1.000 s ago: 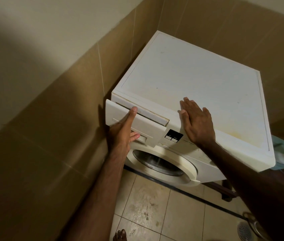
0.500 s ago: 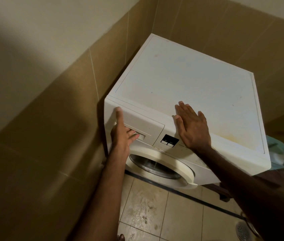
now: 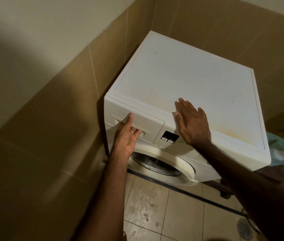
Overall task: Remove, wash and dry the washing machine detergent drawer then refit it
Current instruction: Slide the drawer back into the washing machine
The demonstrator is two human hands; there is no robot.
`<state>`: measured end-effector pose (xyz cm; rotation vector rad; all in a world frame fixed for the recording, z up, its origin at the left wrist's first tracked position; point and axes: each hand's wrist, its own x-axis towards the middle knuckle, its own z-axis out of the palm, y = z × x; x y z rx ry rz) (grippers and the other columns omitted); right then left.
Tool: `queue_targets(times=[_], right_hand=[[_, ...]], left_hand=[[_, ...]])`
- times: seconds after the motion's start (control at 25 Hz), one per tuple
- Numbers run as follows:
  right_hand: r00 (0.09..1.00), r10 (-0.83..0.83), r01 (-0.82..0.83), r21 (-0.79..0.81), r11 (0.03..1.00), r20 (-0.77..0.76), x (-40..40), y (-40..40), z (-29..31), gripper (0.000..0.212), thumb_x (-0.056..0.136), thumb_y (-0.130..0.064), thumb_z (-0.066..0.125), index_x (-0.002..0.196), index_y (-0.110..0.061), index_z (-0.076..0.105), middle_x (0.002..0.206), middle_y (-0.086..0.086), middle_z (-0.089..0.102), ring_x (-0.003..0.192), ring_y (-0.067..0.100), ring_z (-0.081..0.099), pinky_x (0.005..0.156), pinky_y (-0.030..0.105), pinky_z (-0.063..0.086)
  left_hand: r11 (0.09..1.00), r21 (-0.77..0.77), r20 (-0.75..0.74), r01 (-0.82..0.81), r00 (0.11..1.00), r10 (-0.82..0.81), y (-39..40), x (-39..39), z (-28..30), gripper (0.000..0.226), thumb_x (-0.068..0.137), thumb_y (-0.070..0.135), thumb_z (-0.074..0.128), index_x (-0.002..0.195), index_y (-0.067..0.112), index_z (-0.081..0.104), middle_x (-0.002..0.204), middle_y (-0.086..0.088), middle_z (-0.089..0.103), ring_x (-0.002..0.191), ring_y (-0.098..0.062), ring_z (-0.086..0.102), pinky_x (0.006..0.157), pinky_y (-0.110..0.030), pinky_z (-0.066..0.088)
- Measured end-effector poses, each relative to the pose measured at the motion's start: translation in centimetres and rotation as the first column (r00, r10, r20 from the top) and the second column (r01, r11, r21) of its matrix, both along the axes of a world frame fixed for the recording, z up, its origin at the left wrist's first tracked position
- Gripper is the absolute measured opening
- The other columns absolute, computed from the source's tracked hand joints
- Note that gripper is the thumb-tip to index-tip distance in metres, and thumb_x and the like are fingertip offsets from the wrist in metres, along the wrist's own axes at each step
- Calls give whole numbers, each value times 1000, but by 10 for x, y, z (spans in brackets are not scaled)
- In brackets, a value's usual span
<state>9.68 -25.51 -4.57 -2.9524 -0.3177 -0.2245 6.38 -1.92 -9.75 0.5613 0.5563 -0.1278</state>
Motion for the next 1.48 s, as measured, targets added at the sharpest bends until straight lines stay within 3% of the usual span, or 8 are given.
queue_targets(times=[0.12,0.28,0.4,0.56,0.76,0.88,1.08,1.48], right_hand=[[1000,2,-2,1,1000,0,-1,1,-1,53,113,-44,28,159,-23,40,169,-3,32,156,18,28,125,54,24],[1000,-3,3,-1,1000,-15,0,1,2,54,113,-45,26,160,-23,38,169,-3,31,157,18,26,125,54,22],[1000,-1,1,3,1000,-25,-1,0,3,55,113,-46,25,161,-23,37,170,-3,30,157,18,26,126,54,21],[999,-6,6,7,1000,-32,-2,2,4,56,112,-47,23,161,-24,35,170,-3,28,158,18,24,126,53,19],[999,3,-3,20,1000,-41,-5,4,4,58,112,-48,20,162,-23,34,171,-3,27,158,18,22,127,53,18],[999,9,-8,27,1000,-36,-5,4,4,61,110,-50,17,162,-22,34,170,-2,27,158,18,22,127,54,18],[1000,6,-5,12,1000,-28,-4,4,3,61,110,-50,17,162,-23,35,170,-2,28,158,18,22,126,55,20],[1000,-3,3,-11,1000,5,-3,4,1,59,110,-47,20,159,-21,39,169,-2,32,157,19,27,124,55,25]], left_hand=[[1000,10,17,17,1000,-17,7,-13,-1,41,97,20,65,136,16,56,133,-17,67,126,-33,63,100,-48,56],[1000,2,14,-9,1000,9,16,-54,1,62,86,22,71,143,18,50,132,-17,68,121,-32,67,90,-48,61],[1000,13,-16,-28,999,28,23,-89,1,71,79,24,78,145,19,50,133,-16,67,122,-32,66,96,-50,58],[999,-22,0,-46,999,46,33,-126,0,110,45,33,103,143,20,53,133,-16,67,121,-31,66,90,-46,61],[998,-26,3,-50,999,50,34,-134,1,116,37,35,104,141,19,54,131,-15,69,119,-30,68,80,-41,62],[997,-32,-8,-64,998,64,35,-134,1,113,40,34,104,141,20,54,132,-15,68,121,-31,67,80,-41,62],[997,-32,-22,-71,997,70,34,-129,-1,65,81,20,72,142,19,52,135,-15,66,123,-30,65,82,-42,63],[999,-22,5,-33,999,33,17,-51,-3,59,86,20,72,141,20,52,132,-16,68,121,-32,66,93,-51,59]])
